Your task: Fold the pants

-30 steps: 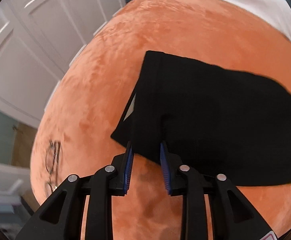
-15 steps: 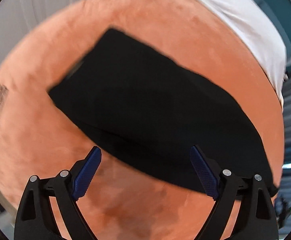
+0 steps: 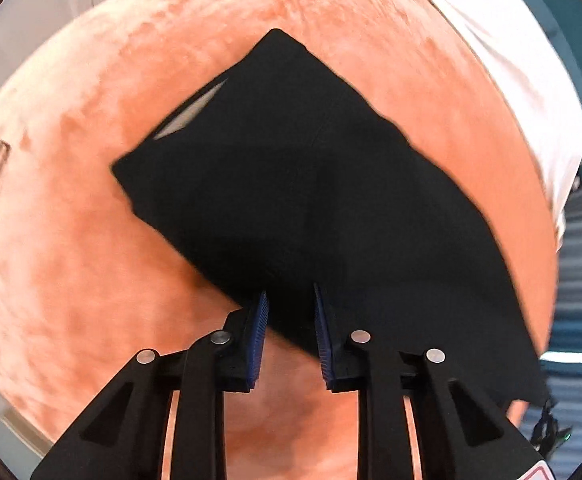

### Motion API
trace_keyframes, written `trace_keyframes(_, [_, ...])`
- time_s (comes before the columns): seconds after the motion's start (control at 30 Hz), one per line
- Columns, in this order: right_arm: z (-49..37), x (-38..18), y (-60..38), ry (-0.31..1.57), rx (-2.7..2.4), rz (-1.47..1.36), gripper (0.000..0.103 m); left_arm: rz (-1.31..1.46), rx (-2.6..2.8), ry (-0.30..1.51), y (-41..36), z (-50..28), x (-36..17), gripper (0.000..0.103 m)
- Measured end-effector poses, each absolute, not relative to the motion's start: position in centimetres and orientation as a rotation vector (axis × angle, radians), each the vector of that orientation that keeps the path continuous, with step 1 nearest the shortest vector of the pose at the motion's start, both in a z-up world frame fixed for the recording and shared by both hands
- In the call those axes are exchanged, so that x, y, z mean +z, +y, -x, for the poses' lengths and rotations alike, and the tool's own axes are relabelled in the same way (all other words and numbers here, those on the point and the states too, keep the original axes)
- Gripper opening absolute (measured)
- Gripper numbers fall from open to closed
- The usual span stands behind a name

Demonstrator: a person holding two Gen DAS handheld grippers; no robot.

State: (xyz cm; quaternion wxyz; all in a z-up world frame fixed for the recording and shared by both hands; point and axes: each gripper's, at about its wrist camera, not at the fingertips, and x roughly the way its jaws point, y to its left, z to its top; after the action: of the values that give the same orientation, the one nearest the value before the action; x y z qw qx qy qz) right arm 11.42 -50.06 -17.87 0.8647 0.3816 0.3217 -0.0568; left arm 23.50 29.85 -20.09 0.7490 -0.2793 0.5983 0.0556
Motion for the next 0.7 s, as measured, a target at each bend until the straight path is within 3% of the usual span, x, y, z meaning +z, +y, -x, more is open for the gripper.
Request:
trace_keyframes(0.13, [-10.1,-28.9,-52.0,1.004,-0.246,-0.865,0.004,0.572,0.132,1.327,29.3,-23.7,-21.1,0.025])
trace_keyframes(0.17, [-9.2,-29.4,-52.0,0.958,-0.233,-0.916,0.008,0.588,0.136,1.317,29.2,-23.8,-21.1,0.027])
trace_keyframes(0.2, [-8.7,-29.1,-51.9,0.92,-0.235,-0.936,0.011,0.607,0.134,1.309,29.1,-23.8,-21.0,0.038])
trace_keyframes(0.23, [-8.3,-28.6,-51.7,0.891,-0.237,-0.956,0.027,0.641,0.125,1.3,29.1,-23.3,-20.7,0.063])
trace_keyframes(0.27, [-8.1,-28.1,-51.4,0.867,-0.231,-0.971,0.048,0.667,0.12,1.294,29.3,-23.1,-20.5,0.075])
trace_keyframes(0.3, [-8.1,-27.8,-51.2,0.854,-0.228,-0.972,0.057,0.685,0.121,1.285,29.4,-23.3,-20.5,0.083])
trace_keyframes(0.33, [-8.2,-27.5,-51.0,0.848,-0.232,-0.965,0.063,0.701,0.138,1.275,29.6,-23.4,-20.3,0.083])
trace_keyframes(0.4, [-8.8,-27.0,-51.1,0.838,-0.241,-0.963,0.063,0.738,0.152,1.258,30.0,-23.3,-20.5,0.083])
trace_keyframes(0.47, [-9.8,-27.3,-52.1,0.808,-0.258,-1.01,0.058,0.804,0.134,1.224,30.6,-23.7,-20.7,0.077])
trace_keyframes(0.5, [-10.3,-27.4,-52.4,0.797,-0.262,-1.025,0.042,0.818,0.134,1.222,30.8,-23.9,-20.8,0.053])
trace_keyframes(0.53, [-11.0,-27.3,-52.6,0.814,-0.274,-1.02,0.003,0.796,0.15,1.246,30.8,-24.4,-20.8,0.023])
trace_keyframes(0.63, [-10.8,-24.0,-53.0,0.706,-0.194,-1.028,0.004,0.757,0.106,1.256,31.5,-25.1,-19.6,0.013])
trace_keyframes(0.7, [-9.8,-20.4,-52.4,0.634,-0.14,-0.961,0.004,0.707,0.066,1.244,31.9,-25.2,-17.9,0.013])
